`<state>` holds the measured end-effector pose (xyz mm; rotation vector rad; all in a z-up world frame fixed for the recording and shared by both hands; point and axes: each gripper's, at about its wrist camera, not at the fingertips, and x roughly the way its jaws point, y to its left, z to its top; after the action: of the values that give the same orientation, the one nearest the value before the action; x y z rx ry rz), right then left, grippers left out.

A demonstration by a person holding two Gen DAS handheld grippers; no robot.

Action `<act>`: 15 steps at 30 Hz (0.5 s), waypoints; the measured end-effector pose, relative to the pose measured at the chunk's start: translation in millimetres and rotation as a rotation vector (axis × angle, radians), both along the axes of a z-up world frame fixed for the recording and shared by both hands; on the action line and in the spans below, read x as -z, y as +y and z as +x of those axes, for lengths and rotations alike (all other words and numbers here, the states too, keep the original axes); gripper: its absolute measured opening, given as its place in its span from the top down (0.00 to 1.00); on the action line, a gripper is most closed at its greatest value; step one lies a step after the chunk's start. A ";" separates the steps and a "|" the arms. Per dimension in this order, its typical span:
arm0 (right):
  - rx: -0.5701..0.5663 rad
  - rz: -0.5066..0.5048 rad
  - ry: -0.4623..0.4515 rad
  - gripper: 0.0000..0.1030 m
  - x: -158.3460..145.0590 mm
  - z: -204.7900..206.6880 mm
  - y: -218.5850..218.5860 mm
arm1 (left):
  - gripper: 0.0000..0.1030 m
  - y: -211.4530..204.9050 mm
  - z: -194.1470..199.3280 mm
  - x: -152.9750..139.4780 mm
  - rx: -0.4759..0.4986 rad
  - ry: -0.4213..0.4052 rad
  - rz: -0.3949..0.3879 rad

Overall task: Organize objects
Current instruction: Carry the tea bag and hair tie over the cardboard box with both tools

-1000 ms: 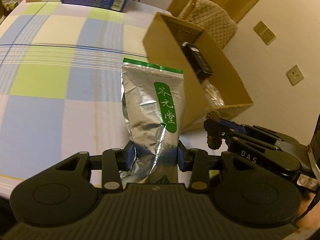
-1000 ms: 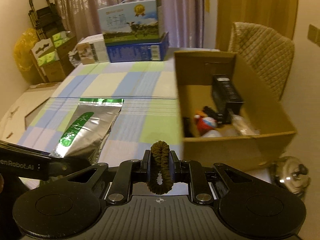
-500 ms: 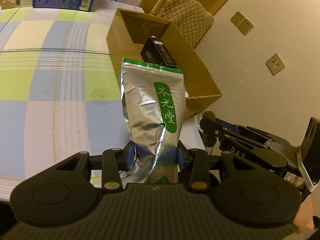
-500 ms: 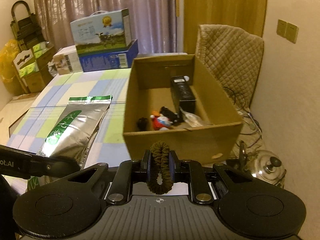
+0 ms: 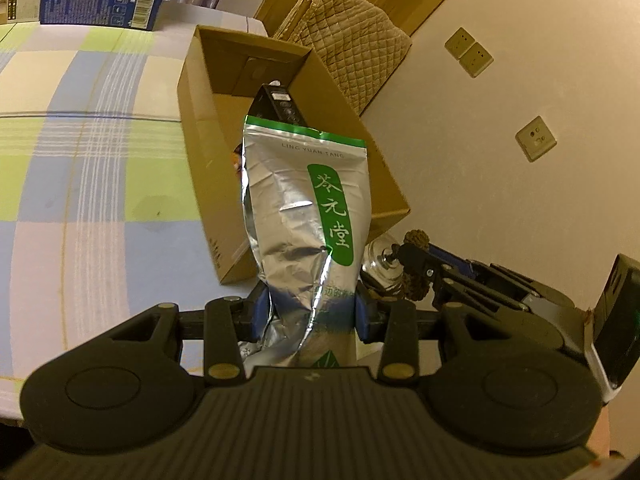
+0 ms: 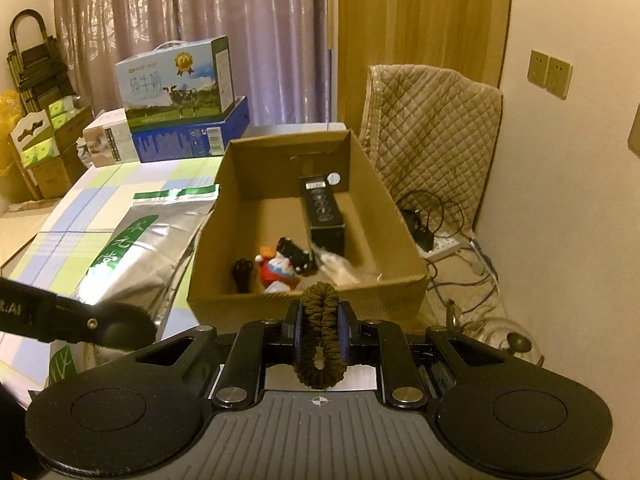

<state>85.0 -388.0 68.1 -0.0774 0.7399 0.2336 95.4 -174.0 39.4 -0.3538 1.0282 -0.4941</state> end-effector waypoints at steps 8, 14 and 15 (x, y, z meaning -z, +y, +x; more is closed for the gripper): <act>-0.010 -0.012 -0.023 0.86 -11.1 20.6 -7.8 | 0.66 -23.4 20.7 -10.4 0.006 -0.013 -0.007; -0.018 -0.024 -0.030 0.86 -15.1 36.2 -13.1 | 0.66 -36.2 36.8 -16.6 0.009 -0.030 -0.006; -0.019 -0.026 -0.029 0.86 -15.4 38.7 -14.0 | 0.66 -37.8 39.6 -17.5 0.008 -0.034 -0.005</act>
<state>123.7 -402.1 83.4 -0.1121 0.7132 0.2401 135.0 -211.8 56.9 -0.3446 0.9955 -0.5087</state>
